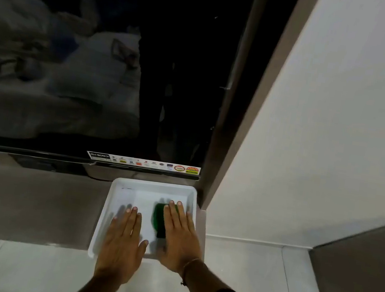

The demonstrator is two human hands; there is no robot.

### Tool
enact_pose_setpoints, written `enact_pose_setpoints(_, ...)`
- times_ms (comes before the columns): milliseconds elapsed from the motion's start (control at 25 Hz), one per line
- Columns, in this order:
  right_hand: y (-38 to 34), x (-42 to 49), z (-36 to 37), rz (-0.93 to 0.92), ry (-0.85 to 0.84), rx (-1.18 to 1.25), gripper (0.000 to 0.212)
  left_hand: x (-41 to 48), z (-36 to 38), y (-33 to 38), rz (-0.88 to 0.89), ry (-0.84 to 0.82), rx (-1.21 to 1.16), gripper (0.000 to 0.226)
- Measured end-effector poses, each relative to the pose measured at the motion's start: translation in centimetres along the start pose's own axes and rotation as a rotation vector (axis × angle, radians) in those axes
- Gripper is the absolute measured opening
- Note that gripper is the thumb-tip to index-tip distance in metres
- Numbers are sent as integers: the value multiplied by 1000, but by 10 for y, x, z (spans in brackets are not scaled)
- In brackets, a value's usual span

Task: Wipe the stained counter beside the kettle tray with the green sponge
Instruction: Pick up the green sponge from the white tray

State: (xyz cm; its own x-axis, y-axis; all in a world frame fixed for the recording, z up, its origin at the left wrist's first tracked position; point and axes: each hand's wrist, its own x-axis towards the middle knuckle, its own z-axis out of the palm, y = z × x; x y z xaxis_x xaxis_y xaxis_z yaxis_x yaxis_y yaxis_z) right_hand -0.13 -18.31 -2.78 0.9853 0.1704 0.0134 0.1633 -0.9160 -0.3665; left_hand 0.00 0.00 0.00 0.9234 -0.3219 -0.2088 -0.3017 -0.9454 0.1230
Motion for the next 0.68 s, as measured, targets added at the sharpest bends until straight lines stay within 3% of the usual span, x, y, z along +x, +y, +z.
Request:
enact_pose_setpoints(280, -1, 50, 37, 52, -227, -193, 88, 43, 21, -39, -6, 58, -1, 84)
enact_pose_setpoints(680, 10, 53, 58, -19, -113, -203, 71, 64, 19, -38, 32, 44, -86, 91)
